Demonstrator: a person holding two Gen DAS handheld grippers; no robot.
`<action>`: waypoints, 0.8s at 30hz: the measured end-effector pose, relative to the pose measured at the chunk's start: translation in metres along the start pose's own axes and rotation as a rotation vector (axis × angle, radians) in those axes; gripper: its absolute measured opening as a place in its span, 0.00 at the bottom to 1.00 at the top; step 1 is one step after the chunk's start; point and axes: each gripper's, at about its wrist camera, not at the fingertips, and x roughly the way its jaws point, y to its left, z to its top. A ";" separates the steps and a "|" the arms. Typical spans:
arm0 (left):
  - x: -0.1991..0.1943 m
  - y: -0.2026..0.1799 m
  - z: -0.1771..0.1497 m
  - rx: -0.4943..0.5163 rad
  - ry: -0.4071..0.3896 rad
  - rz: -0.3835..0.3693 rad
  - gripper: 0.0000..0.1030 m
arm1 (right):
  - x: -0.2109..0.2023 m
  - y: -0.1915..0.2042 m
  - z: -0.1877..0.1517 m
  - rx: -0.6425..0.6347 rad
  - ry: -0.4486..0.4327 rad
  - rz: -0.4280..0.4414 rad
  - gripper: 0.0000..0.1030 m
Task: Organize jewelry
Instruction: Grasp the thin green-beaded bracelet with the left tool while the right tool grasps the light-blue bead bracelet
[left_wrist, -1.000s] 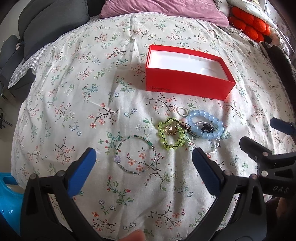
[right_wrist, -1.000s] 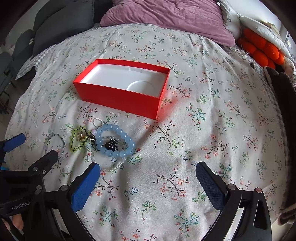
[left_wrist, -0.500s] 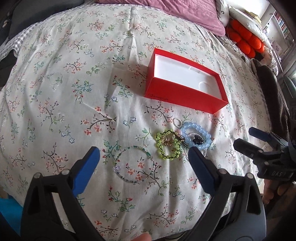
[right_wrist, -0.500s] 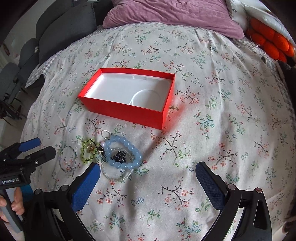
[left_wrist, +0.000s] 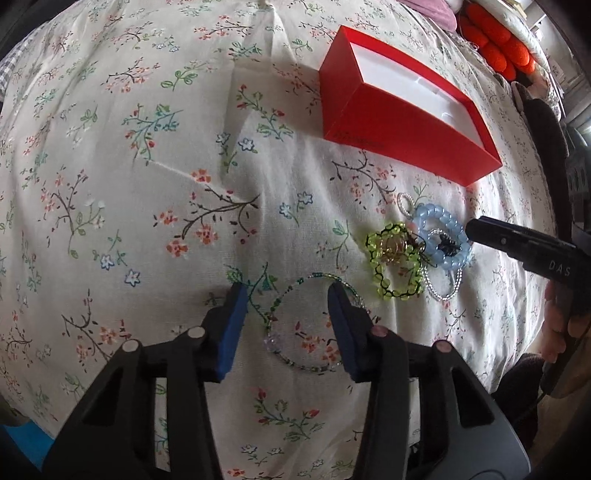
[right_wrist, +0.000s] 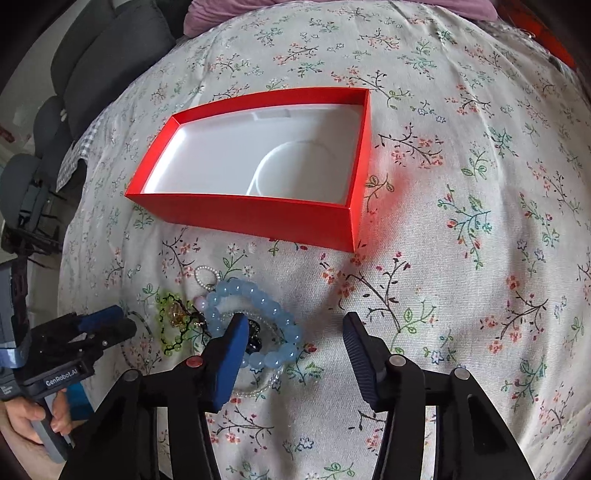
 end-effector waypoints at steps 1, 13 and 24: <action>0.000 -0.002 -0.001 0.012 -0.002 0.009 0.44 | 0.003 0.001 0.002 0.000 0.006 0.001 0.48; 0.003 -0.011 -0.003 0.066 -0.024 0.108 0.10 | 0.024 0.032 -0.001 -0.156 -0.029 -0.135 0.12; -0.035 -0.020 -0.002 0.066 -0.107 0.076 0.03 | -0.010 0.046 -0.002 -0.201 -0.103 -0.076 0.11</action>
